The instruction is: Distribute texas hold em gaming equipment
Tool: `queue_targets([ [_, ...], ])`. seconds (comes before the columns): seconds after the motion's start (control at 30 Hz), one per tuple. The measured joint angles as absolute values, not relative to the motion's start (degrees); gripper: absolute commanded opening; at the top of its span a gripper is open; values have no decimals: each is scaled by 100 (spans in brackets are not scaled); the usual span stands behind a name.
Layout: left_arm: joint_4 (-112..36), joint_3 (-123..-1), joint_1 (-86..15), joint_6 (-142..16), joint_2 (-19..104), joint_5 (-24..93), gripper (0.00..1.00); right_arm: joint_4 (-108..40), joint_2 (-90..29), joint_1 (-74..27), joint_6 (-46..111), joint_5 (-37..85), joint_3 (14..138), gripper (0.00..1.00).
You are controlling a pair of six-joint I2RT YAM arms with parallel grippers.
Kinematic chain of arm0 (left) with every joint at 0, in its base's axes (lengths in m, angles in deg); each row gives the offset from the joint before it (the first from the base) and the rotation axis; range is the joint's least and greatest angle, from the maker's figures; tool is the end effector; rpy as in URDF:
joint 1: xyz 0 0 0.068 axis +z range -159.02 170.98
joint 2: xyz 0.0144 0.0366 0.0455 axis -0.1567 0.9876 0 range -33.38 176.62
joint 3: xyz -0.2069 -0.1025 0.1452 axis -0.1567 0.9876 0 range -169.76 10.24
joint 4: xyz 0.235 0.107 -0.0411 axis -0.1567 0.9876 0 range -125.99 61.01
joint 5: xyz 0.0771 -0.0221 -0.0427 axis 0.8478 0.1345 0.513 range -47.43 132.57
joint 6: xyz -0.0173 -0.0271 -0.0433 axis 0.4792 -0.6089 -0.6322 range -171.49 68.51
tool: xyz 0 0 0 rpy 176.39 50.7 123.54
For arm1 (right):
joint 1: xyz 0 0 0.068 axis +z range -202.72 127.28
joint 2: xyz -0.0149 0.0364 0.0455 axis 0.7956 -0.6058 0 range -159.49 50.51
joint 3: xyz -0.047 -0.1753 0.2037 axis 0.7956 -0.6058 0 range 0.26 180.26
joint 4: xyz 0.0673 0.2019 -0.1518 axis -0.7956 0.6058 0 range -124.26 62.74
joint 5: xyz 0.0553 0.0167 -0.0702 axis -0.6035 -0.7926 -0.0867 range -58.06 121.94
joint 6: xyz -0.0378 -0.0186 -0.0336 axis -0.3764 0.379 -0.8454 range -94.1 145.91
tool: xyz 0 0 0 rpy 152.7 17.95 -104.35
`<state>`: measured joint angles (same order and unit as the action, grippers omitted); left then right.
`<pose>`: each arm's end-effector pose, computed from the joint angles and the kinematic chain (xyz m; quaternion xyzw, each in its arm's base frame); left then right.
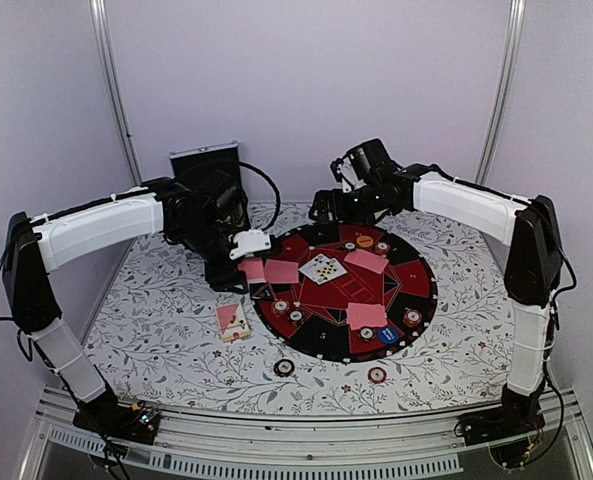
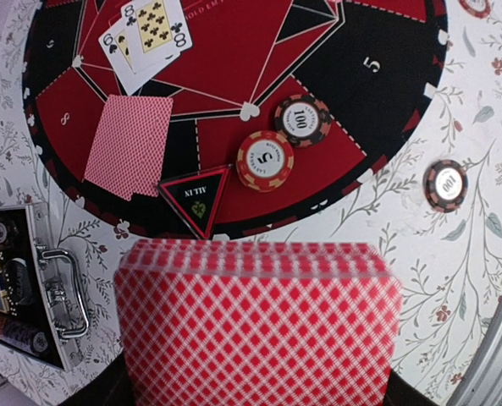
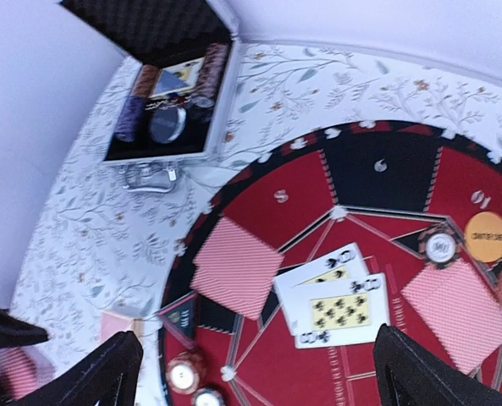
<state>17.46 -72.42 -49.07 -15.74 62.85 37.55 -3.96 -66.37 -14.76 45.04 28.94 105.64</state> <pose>0.2609 -0.2234 0.2760 0.6083 0.7671 -0.0504 0.1972 0.3718 0.2923 0.2860 -0.1597 0.8985 0.2161 0.3471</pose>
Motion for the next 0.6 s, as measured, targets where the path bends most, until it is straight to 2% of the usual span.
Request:
queue_targets([
  [0.23,1739,-7311,-4907,-1581,6285,3753,0,-2291,-6084,-1535,5848,387,8711,99],
  [0.33,1733,-7320,-4907,-1596,6285,3753,0,-2968,-6086,-1520,6519,-280,8090,99],
  [0.6,1715,-7322,-4907,-1603,6285,3773,0,-4323,-6095,-1343,7623,-1261,7913,99],
])
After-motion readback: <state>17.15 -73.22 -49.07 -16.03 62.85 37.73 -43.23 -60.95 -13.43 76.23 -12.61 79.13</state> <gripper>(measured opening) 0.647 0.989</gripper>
